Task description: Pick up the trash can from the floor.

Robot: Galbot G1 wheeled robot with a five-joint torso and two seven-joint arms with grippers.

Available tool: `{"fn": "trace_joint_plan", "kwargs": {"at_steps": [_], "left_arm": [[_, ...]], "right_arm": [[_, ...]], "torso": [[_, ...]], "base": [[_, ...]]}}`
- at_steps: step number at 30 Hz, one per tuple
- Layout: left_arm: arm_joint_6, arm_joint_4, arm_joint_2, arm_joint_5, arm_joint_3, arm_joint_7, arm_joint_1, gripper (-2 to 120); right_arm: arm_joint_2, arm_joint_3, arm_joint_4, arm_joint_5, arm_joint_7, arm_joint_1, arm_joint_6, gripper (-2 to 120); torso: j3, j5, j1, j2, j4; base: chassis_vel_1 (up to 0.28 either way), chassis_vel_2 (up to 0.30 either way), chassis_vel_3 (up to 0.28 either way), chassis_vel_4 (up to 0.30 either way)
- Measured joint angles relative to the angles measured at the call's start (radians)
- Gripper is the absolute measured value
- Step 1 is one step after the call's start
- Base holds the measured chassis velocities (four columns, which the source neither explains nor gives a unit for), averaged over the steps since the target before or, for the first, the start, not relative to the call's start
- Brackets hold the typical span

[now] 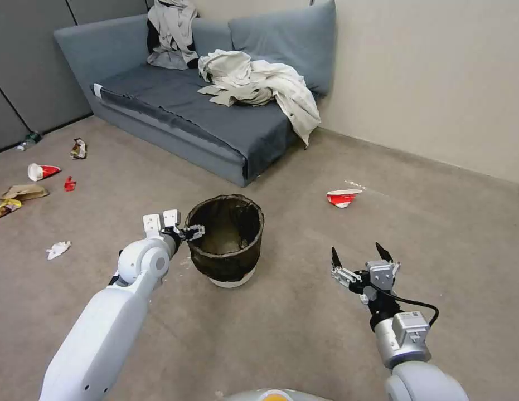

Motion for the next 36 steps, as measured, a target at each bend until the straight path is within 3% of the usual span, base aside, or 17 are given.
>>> {"fn": "trace_joint_plan", "kwargs": {"at_steps": [9, 13, 22, 28, 30, 34, 36], "left_arm": [[0.02, 0.022, -0.004, 0.005, 0.002, 0.0, -0.003, 93], [0.02, 0.028, -0.007, 0.008, 0.005, 0.002, -0.009, 84], [0.02, 0.03, -0.011, 0.008, 0.008, -0.001, -0.011, 48], [0.02, 0.033, -0.013, 0.007, 0.008, -0.01, -0.012, 31], [0.019, 0.034, -0.015, 0.007, 0.007, -0.014, -0.012, 19], [0.019, 0.035, -0.016, 0.007, 0.005, -0.016, -0.012, 7], [0.019, 0.035, -0.017, 0.007, 0.005, -0.016, -0.012, 7]], "right_arm": [[0.008, -0.009, 0.012, -0.006, -0.003, -0.006, 0.0, 100], [0.011, -0.011, 0.018, -0.01, -0.006, -0.009, 0.0, 100], [0.012, -0.014, 0.019, -0.013, -0.009, -0.01, -0.001, 100], [0.012, -0.014, 0.019, -0.013, -0.009, -0.01, -0.001, 100], [0.012, -0.013, 0.019, -0.013, -0.009, -0.01, -0.001, 100], [0.009, -0.011, 0.019, -0.013, -0.009, -0.009, -0.001, 100], [0.008, -0.011, 0.019, -0.013, -0.009, -0.008, -0.001, 100]], "torso": [[0.0, 0.0, 0.0, 0.0, 0.0001], [0.0, -0.0001, 0.0, 0.0, 0.0], [0.0, 0.0, 0.0, 0.0, 0.0], [0.0, 0.0, 0.0, 0.0, 0.0], [0.0, 0.0, 0.0, 0.0, 0.0], [0.0, 0.0, 0.0, 0.0, -0.0001], [0.0, 0.0, 0.0, 0.0, -0.0002]], "base": [[0.0, 0.0, 0.0, 0.0], [0.0, 0.0, 0.0, 0.0], [0.0, 0.0, 0.0, 0.0], [0.0, 0.0, 0.0, 0.0], [0.0, 0.0, 0.0, 0.0], [0.0, 0.0, 0.0, 0.0], [0.0, 0.0, 0.0, 0.0]]}}
